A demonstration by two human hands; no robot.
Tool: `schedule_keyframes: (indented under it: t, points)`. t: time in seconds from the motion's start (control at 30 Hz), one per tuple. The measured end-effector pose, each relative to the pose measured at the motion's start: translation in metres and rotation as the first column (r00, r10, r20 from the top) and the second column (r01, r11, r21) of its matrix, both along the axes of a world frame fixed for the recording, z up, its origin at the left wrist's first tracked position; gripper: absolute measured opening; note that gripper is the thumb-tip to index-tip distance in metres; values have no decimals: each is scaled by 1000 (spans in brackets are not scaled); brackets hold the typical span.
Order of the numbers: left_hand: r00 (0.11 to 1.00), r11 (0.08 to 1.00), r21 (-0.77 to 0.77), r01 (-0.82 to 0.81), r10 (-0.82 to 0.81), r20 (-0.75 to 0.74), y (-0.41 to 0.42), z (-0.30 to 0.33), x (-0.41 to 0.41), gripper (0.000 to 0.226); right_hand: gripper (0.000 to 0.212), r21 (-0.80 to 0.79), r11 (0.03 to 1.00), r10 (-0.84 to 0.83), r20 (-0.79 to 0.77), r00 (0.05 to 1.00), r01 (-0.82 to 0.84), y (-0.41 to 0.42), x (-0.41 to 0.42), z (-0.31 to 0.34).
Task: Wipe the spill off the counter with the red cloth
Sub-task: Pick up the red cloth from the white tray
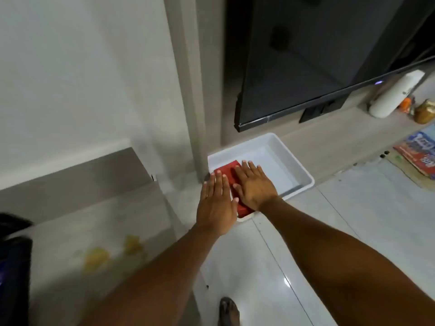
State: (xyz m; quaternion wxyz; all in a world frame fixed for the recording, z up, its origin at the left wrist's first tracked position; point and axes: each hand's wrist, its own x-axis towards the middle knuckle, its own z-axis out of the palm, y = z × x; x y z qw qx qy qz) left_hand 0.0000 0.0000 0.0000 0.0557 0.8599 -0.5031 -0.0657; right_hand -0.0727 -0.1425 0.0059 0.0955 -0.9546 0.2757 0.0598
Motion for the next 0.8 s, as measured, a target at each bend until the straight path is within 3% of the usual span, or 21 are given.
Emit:
schedule_keyframes:
  t: [0.27,0.6,0.8]
  points:
    - [998,995,71,-65,66,-12,-18,-26,19,78,78,137,986,102,-73,992,-91,-14,26,-47]
    - [992,993,65,-102,107,-70,-3,-18,27,77,67,410,907,-124,36,992,99,-7,30,-17]
    - [996,998,-20,-58,56,-69,57,16,21,75,78,266,960,-107,60,992,88,33,11,32]
